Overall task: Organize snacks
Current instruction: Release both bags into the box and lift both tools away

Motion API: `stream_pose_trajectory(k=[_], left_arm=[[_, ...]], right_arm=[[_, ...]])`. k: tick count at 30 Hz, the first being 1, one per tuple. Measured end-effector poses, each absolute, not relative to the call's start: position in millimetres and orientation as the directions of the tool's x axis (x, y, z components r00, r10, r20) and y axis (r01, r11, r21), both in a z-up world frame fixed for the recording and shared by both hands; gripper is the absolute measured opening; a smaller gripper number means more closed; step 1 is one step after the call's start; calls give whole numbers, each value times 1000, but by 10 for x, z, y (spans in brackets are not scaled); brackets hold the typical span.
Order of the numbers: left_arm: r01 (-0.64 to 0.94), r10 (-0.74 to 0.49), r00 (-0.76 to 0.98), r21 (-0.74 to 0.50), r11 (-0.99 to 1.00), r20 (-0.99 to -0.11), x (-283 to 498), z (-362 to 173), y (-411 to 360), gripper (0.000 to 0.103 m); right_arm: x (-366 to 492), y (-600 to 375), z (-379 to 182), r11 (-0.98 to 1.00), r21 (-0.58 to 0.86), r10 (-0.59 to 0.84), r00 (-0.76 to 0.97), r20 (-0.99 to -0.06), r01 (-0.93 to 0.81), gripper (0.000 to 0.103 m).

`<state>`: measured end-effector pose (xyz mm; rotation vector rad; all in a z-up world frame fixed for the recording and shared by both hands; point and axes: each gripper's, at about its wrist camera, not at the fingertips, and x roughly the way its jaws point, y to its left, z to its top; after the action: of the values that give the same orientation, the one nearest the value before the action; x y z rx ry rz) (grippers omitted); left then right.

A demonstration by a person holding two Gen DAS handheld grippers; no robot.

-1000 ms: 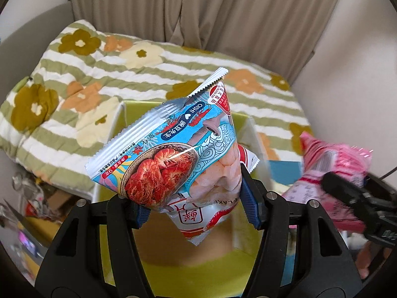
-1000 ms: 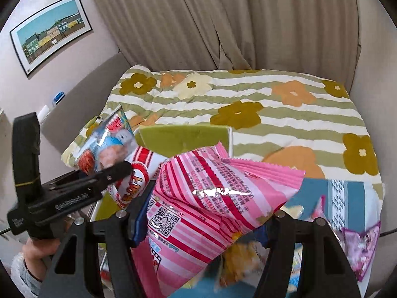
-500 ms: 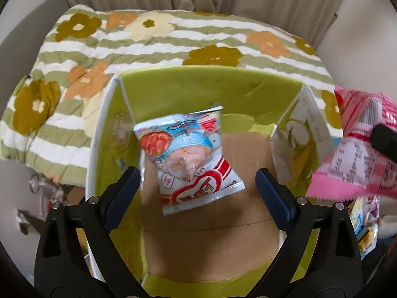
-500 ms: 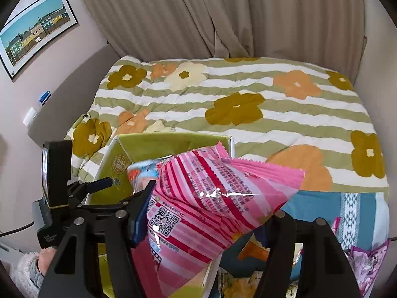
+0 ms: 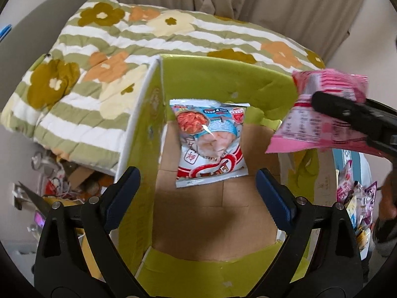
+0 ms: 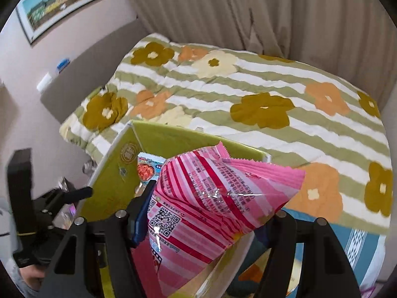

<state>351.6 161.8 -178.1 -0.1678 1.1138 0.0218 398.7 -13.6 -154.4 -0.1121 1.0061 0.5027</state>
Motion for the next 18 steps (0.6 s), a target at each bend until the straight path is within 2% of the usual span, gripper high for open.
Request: stream_pose_trajectory(k=[3,4,5,6,7,18], left_arm=[[-110,-96,455,-163,980,-885,3475,-1751,1678,93],[-111,-95,460,-163,980,-883,3457,-1740,1696,93],[-110,-92,462,-160,981,-882,3451,-1734,1704,93],[-109,-88,464,-155,982,-882,3442,-1732,1717,93],[-107,-82,463,-147,983,-883,3429,-1739,1729,93],[-71,-113,468,-165,984,-876,3314,-1734,1789,93]], right_arm=[[4057,-33,-1641,873,87,316,419,-851,-481,68],[4073,-13,-1668,870,83,311,411,-857,-486,74],[4089,0,-1704,868,84,312,406,-859,-490,90],[4100,1,-1725,868,85,313,406,-859,-489,100],[4104,-9,-1737,871,82,310,411,-857,-485,103],[3845,-201,-1635,916,74,262,450,-853,-394,103]])
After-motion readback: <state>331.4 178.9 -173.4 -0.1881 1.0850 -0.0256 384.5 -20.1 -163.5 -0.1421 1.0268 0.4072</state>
